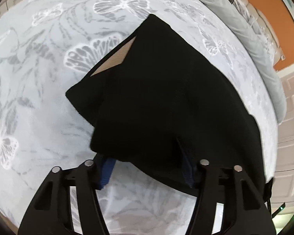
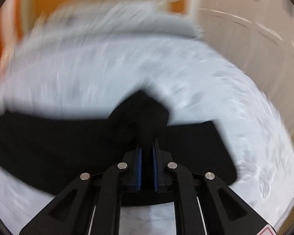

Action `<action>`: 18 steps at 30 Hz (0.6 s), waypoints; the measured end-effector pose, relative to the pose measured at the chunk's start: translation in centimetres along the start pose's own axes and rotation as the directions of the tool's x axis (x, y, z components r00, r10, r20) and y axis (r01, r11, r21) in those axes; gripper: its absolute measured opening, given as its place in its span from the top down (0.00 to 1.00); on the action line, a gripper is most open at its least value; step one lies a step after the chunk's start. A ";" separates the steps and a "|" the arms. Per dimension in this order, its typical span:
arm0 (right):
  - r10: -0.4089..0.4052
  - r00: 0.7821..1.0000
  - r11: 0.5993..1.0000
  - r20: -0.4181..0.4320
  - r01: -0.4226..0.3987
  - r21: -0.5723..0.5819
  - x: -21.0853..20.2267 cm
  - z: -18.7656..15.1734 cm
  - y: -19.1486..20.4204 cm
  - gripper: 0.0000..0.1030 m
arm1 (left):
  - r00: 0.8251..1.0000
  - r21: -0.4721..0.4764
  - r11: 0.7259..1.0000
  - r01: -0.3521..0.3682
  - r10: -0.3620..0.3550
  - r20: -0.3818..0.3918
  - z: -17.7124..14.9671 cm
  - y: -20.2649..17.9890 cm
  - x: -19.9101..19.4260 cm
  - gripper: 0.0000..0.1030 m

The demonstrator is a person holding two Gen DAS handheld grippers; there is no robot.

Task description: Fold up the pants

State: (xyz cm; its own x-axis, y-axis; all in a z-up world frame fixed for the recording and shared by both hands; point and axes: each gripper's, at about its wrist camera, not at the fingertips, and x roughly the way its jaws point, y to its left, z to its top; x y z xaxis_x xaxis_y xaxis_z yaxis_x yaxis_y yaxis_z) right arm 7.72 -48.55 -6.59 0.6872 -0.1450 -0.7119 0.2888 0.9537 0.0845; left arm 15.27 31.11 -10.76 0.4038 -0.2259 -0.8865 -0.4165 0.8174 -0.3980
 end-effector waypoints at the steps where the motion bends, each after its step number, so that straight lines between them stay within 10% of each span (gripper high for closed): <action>1: 0.057 0.998 0.988 0.025 -0.060 0.140 -1.2 0.2 -3.1 0.93 | 1.000 -0.020 0.999 0.030 -0.030 -0.007 0.1 0.8 -0.1 0.51; 3: 0.154 0.988 0.923 0.014 -0.149 0.354 -0.7 -1.0 -7.8 0.93 | 0.997 -0.037 0.997 0.071 -0.071 -0.013 0.2 1.7 -0.1 0.51; 6: 0.142 0.973 0.913 -0.180 -0.058 0.404 3.7 -5.0 -9.5 0.89 | 0.996 -0.043 0.995 0.089 -0.089 -0.012 0.3 2.0 -0.2 0.50; 11: -0.102 0.991 0.952 -0.088 0.123 0.281 -1.6 -3.3 -6.9 0.39 | 0.991 -0.063 0.989 0.133 -0.133 -0.011 -0.2 2.4 -0.8 0.35; 15: -0.189 0.981 0.952 0.040 0.173 0.253 -7.7 -1.9 -3.4 0.37 | 0.972 -0.149 0.962 0.230 -0.234 -0.012 -0.2 4.1 -1.1 0.36; 18: -0.116 0.988 0.976 0.105 0.094 0.196 -10.4 -2.2 0.5 0.26 | 0.980 -0.179 0.964 0.195 -0.200 -0.010 -0.1 4.8 -1.2 0.70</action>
State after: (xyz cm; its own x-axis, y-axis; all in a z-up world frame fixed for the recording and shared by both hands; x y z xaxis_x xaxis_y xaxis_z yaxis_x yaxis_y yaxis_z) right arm -0.72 -45.99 -0.66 0.7152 -0.2820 -0.6395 0.4771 0.8656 0.1520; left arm 12.72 35.23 -11.66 0.4708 -0.3904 -0.7911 -0.4687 0.6490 -0.5993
